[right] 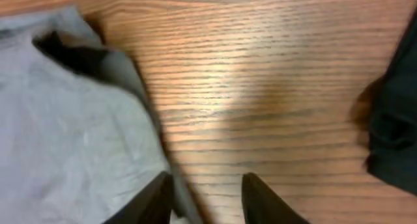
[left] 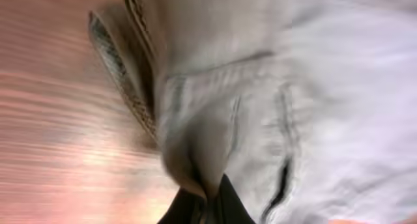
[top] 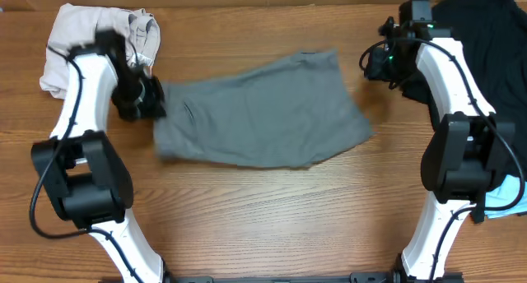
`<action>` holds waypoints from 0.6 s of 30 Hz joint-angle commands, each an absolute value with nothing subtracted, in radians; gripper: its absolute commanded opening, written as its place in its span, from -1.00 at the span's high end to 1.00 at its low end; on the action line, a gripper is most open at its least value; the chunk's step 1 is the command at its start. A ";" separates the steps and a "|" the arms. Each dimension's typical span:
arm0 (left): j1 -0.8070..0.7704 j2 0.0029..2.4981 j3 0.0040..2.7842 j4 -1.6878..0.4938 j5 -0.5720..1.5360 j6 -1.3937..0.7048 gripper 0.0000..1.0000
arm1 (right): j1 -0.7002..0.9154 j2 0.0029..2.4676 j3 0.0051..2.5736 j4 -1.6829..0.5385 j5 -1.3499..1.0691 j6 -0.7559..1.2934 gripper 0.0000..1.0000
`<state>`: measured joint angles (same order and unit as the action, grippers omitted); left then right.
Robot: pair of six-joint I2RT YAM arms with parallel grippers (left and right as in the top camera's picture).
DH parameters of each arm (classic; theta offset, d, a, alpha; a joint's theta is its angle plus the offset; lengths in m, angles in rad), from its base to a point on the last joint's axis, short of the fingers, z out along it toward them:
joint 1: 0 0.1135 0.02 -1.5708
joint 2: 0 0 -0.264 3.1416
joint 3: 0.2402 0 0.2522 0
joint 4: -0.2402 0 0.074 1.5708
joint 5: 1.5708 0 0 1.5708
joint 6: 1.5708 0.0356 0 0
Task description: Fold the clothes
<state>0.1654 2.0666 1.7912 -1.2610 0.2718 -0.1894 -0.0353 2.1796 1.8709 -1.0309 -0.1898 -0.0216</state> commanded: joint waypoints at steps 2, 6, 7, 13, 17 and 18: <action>0.149 2.013 2.022 -1.381 0.245 -0.148 0.92 | -0.011 2.157 1.884 -1.024 -0.305 -0.021 0.89; 0.120 2.013 2.118 -1.435 0.244 -0.145 0.92 | 0.025 2.160 1.847 -1.030 -0.439 -0.003 0.92; 0.113 2.013 2.125 -1.439 0.245 -0.145 0.92 | 0.035 2.160 1.832 -1.027 -0.488 -0.003 0.92; 0.066 2.014 2.125 -1.432 0.272 -0.141 0.92 | 0.104 2.162 1.754 -0.985 -0.592 0.005 0.92; 0.015 2.013 2.130 -1.387 0.339 -0.134 0.92 | 0.118 2.166 1.693 -0.925 -0.495 0.031 0.92; 0.002 2.013 2.136 -1.381 0.364 -0.134 0.92 | 0.118 2.168 1.682 -0.920 -0.494 0.031 0.92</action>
